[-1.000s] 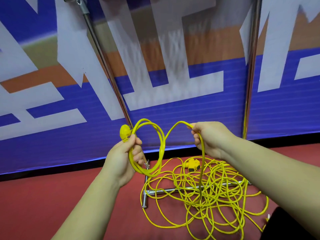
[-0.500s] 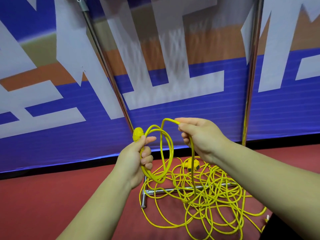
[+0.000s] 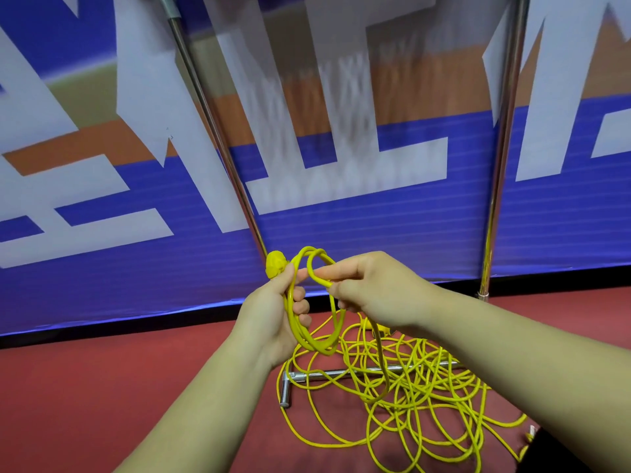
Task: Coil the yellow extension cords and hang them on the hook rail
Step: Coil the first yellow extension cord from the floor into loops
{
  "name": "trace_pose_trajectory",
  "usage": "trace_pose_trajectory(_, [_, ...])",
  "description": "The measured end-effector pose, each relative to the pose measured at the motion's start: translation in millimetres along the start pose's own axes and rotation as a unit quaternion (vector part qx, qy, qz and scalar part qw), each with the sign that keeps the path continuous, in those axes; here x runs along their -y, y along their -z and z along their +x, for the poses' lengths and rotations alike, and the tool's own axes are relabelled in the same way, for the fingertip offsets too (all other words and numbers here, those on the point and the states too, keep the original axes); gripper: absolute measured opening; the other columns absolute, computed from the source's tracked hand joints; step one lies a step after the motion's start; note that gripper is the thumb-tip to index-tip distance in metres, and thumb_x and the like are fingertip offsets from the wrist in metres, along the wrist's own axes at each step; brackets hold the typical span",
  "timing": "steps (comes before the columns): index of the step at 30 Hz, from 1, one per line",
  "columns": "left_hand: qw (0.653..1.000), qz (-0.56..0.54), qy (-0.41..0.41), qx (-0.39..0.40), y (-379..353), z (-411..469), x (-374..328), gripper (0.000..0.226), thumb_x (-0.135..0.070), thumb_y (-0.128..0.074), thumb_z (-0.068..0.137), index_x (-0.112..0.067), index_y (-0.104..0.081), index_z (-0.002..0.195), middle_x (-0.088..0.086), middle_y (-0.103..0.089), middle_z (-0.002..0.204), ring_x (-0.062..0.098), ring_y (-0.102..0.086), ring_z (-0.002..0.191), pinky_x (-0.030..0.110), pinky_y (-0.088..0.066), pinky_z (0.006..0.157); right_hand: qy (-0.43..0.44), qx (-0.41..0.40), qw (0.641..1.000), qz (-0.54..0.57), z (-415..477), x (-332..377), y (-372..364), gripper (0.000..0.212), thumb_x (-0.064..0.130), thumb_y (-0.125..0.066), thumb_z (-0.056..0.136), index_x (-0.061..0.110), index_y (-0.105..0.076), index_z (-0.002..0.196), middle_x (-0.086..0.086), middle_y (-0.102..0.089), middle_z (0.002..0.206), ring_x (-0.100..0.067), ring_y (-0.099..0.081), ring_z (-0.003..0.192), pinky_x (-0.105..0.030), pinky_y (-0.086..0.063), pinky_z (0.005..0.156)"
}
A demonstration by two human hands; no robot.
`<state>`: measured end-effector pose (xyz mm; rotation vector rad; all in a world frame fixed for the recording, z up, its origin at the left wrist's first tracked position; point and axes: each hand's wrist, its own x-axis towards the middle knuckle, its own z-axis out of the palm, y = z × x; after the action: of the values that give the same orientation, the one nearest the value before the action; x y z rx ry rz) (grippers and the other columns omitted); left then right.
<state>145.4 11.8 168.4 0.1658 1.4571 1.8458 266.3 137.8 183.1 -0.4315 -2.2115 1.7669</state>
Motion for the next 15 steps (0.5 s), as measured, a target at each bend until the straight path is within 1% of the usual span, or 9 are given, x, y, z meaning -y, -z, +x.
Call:
trace_pose_trajectory(3, [1.0,0.007,-0.003,-0.008,-3.6,0.2,1.9,0.025,-0.037,-0.058,0.099,-0.014,-0.065,0.092,-0.003,-0.041,0.061,0.008,-0.037,0.048,0.022,-0.032,0.044,0.028,0.0,0.999,-0.029,-2.8,1.0,-3.4,0.03,0.009,-0.064,0.094,0.024,-0.072,0.119,0.009,-0.065,0.061,0.003,-0.055,0.05,-0.014,-0.041,0.055])
trace_pose_trajectory(5, [1.0,0.011,-0.007,-0.012,-6.1,-0.1,3.9,0.022,-0.033,-0.06,0.098,-0.014,-0.066,0.09,-0.003,-0.04,0.06,0.008,-0.036,0.047,0.022,-0.031,0.044,0.038,0.005,0.999,-0.027,-3.3,1.2,-5.3,0.027,0.008,-0.066,0.092,0.022,-0.073,0.114,0.007,-0.069,0.064,0.003,-0.061,0.057,-0.011,-0.044,0.059])
trace_pose_trajectory(7, [1.0,0.008,-0.013,-0.014,-6.5,0.9,3.0,0.02,-0.029,-0.061,0.098,-0.012,-0.067,0.089,-0.003,-0.04,0.06,0.009,-0.037,0.047,0.024,-0.032,0.047,0.037,0.007,0.999,0.0,-3.0,0.4,-7.0,0.023,0.003,-0.068,0.089,0.021,-0.072,0.103,0.003,-0.071,0.068,-0.003,-0.066,0.063,-0.014,-0.048,0.062])
trace_pose_trajectory(10, [0.998,-0.015,-0.057,-0.002,-3.6,4.4,-5.7,0.016,-0.026,-0.06,0.097,-0.013,-0.062,0.088,0.002,-0.04,0.059,0.016,-0.038,0.049,0.032,-0.034,0.058,0.047,0.022,0.997,0.049,-1.9,-6.4,-9.8,0.019,-0.003,-0.067,0.089,0.011,-0.054,0.094,-0.003,-0.068,0.069,-0.013,-0.068,0.066,-0.02,-0.05,0.06])
trace_pose_trajectory(12, [0.995,-0.032,-0.098,-0.002,-1.1,5.0,-13.2,0.016,-0.025,-0.058,0.098,-0.015,-0.061,0.086,0.004,-0.04,0.061,0.019,-0.039,0.053,0.034,-0.035,0.061,0.059,0.051,0.995,0.058,-3.7,-9.4,-11.0,0.02,-0.001,-0.061,0.094,0.01,-0.044,0.094,-0.007,-0.067,0.075,-0.012,-0.068,0.067,-0.02,-0.049,0.062])
trace_pose_trajectory(14, [0.991,-0.054,-0.124,-0.006,0.9,2.7,-20.4,0.018,-0.025,-0.056,0.1,-0.016,-0.06,0.085,0.003,-0.041,0.065,0.018,-0.041,0.056,0.034,-0.035,0.06,0.055,0.084,0.995,0.028,-4.7,-13.6,-9.5,0.015,0.004,-0.057,0.097,0.008,-0.042,0.096,-0.004,-0.068,0.078,-0.007,-0.063,0.064,-0.018,-0.047,0.063])
trace_pose_trajectory(15, [0.988,-0.073,-0.132,-0.012,2.5,1.3,-23.8,0.02,-0.025,-0.054,0.101,-0.016,-0.06,0.084,0.003,-0.042,0.067,0.018,-0.042,0.058,0.033,-0.036,0.059,0.046,0.101,0.994,-0.005,-4.6,-18.0,-7.1,0.014,0.008,-0.057,0.098,0.009,-0.043,0.098,-0.002,-0.069,0.079,-0.009,-0.057,0.062,-0.022,-0.044,0.061])
